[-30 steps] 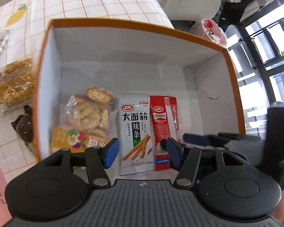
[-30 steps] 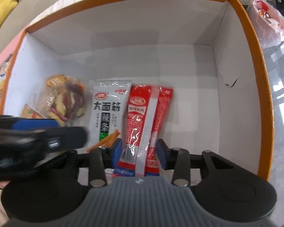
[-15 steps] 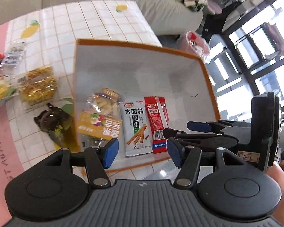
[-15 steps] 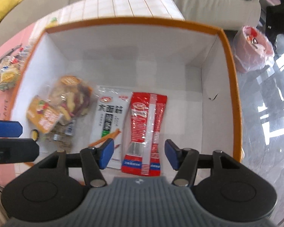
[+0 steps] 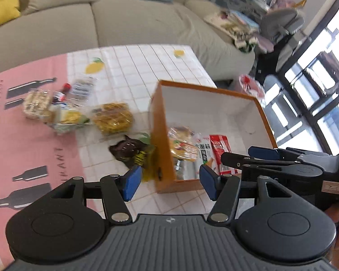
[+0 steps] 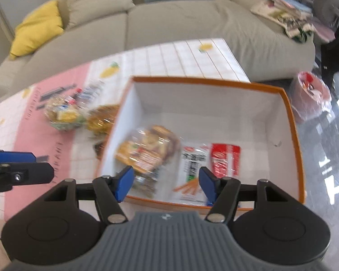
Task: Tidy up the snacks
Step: 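Open both grippers and withdraw them from the box, then grasp the chip bag with the left gripper while the right grasps the waffle bag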
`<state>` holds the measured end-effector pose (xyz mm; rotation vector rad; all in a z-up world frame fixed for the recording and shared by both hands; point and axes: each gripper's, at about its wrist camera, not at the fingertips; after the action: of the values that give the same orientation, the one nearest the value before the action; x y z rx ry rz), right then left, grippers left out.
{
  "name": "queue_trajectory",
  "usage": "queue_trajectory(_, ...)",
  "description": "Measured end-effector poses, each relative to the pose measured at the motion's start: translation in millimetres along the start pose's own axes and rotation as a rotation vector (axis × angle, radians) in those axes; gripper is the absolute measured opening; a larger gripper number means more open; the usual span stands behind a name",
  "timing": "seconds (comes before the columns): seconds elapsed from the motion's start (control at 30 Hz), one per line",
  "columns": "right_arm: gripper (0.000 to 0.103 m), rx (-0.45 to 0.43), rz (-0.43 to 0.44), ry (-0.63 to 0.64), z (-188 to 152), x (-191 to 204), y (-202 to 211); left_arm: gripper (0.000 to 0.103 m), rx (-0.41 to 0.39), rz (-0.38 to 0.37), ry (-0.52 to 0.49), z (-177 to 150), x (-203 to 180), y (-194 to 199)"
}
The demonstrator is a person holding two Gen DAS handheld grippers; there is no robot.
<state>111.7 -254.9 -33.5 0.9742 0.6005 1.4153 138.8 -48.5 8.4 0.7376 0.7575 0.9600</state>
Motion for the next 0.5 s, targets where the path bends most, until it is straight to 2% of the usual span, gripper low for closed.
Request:
queue_trajectory(0.27, 0.063, -0.148, 0.128, 0.066, -31.6, 61.2, 10.8, 0.069, -0.058, 0.073, 0.064, -43.2, 68.3, 18.0)
queue_trajectory(0.5, 0.063, -0.134, 0.191, 0.206, -44.5, 113.7, -20.7, 0.069, -0.07, 0.11, 0.083, -59.8, 119.9, 14.5)
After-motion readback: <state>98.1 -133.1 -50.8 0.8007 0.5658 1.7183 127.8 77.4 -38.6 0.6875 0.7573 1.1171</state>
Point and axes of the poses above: each gripper's, at about its wrist camera, not at the fingertips, and y roughly against the way its jaws point, x to its left, z to its top, and after that the axes turned 8 degrees about -y, right-handed
